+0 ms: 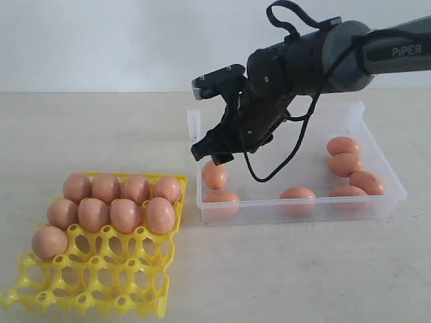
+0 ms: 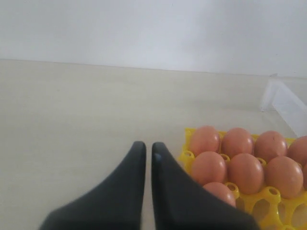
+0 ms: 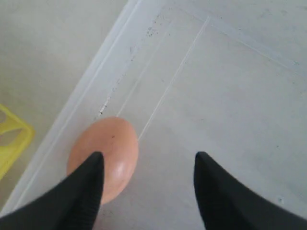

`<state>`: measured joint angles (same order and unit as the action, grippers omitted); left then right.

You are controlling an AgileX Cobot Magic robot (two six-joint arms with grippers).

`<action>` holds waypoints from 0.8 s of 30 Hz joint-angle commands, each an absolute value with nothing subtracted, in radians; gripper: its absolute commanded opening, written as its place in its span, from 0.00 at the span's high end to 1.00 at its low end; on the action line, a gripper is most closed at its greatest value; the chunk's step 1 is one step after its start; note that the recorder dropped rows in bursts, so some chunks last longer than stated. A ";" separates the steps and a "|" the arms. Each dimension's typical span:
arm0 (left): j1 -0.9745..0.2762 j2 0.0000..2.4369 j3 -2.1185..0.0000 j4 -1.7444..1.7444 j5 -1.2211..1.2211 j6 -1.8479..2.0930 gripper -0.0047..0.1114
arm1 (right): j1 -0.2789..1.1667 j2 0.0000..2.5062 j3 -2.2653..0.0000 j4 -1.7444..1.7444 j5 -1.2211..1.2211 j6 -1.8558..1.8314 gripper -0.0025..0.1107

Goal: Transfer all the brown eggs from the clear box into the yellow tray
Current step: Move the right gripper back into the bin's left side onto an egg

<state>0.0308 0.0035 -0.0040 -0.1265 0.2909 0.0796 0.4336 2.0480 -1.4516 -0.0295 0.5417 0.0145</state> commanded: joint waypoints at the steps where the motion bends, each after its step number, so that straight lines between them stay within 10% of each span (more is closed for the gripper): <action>1: 0.024 0.000 0.000 -0.121 0.284 0.079 0.92 | 0.429 2.047 -1.458 0.000 0.524 0.047 0.43; 24: 0.024 0.000 0.000 -0.121 0.284 0.079 0.92 | 0.429 2.154 -1.458 0.177 0.460 0.097 0.43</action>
